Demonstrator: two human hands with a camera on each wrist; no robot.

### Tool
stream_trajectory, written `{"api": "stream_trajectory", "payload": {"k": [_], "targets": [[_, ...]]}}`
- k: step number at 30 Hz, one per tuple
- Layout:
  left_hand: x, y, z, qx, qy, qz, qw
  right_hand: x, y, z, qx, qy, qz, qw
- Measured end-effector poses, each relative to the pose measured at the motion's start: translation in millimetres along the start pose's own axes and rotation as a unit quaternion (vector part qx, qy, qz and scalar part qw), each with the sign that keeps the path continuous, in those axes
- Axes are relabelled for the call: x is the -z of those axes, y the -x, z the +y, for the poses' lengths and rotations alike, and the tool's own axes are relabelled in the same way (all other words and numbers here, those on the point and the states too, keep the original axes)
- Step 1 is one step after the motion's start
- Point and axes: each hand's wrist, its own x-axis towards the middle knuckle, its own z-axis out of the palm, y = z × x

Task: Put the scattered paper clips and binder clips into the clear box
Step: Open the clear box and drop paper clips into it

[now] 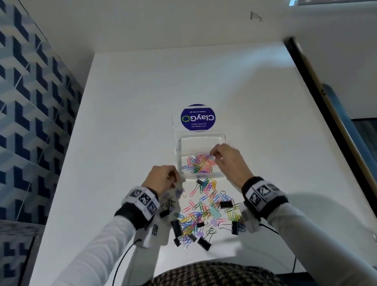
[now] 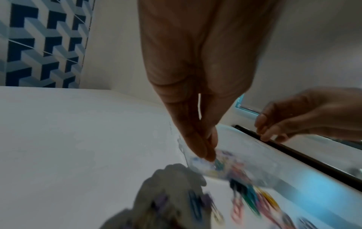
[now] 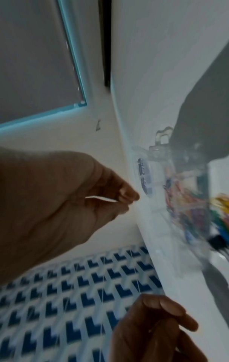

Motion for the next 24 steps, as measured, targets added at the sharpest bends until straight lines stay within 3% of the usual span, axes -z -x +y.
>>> {"api": "stream_trajectory", "payload": {"k": [2,5,10,13,18,24], "targets": [[-18,11,-3,-0.002,-0.045,-0.034,0.998,-6,17,4,0.054,0.054,-0.05,0.996],[-44,18,9,-0.031,-0.107,-0.087,0.99,-18,34,15,0.133,0.215,-0.137,0.958],[-70,9,28,-0.053,-0.143,-0.057,0.987,-26,40,28,0.154,0.293,-0.194,0.923],[-77,6,29,-0.04,-0.157,-0.035,0.986,-27,41,30,0.15,0.291,-0.176,0.928],[-87,8,29,-0.022,-0.142,-0.018,0.989,-30,46,35,0.075,0.216,-0.178,0.957],[-92,6,42,-0.042,-0.123,-0.019,0.991,-22,46,37,0.011,0.112,-0.165,0.98]]}}
